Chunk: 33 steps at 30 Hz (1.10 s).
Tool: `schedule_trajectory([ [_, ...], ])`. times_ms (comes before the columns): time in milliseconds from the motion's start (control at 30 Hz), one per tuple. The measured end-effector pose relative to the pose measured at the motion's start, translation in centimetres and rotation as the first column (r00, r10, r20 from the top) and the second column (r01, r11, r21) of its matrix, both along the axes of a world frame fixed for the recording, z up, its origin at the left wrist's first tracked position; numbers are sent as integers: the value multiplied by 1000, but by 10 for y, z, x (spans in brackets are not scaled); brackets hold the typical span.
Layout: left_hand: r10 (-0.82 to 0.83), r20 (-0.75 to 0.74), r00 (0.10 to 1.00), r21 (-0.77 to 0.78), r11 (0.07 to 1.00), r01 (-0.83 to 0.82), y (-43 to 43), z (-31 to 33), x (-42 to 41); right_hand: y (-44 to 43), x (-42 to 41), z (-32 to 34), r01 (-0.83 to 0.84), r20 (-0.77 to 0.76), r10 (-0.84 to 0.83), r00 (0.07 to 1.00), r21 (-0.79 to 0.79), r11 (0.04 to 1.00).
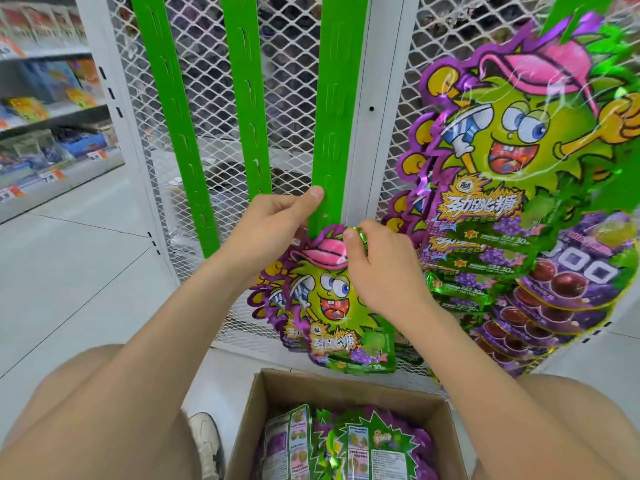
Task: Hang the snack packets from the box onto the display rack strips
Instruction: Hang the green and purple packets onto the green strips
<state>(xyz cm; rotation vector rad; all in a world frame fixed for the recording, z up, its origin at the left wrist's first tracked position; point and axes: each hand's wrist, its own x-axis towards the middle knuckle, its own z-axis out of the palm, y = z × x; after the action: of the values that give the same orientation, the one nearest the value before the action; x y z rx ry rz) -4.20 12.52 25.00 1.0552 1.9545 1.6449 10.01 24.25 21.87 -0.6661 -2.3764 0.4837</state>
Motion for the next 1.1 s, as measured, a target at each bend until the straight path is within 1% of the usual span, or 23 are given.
schedule_trajectory([
  [67,-13,-12,1000,0,1000,13,-1,-1,-1,-2,4,-4,-30,-19,32,999,76,997],
  [167,6,-41,999,36,999,-4,-3,0,1,-7,9,4,-39,-140,69,988,204,978],
  [233,24,-39,999,35,999,-23,-6,1,1,-7,10,12,-29,-213,82,974,240,970],
  [267,30,-34,999,32,999,-29,-7,1,2,-5,9,14,-40,-226,99,969,251,967],
  [400,57,-47,997,21,998,-56,-7,3,3,2,8,17,-96,-196,171,965,343,934],
  [500,59,-60,996,14,998,-58,-4,1,1,-1,7,17,-130,-222,207,953,319,939],
  [667,11,-17,1000,-7,1000,-11,-7,4,5,-1,-3,19,-22,-225,61,972,172,985],
  [733,-1,-1,1000,-9,1000,1,-8,7,10,-2,-6,20,-5,-239,35,970,126,992],
  [933,-32,8,999,-6,999,32,-9,11,14,-8,-9,20,40,-290,-16,957,76,996],
  [1000,-67,-10,998,3,998,67,-9,9,11,-7,-9,18,48,-279,-29,960,62,997],
  [1100,-87,-52,995,-9,996,86,-9,4,4,-8,-9,18,35,-247,-14,969,82,996],
])
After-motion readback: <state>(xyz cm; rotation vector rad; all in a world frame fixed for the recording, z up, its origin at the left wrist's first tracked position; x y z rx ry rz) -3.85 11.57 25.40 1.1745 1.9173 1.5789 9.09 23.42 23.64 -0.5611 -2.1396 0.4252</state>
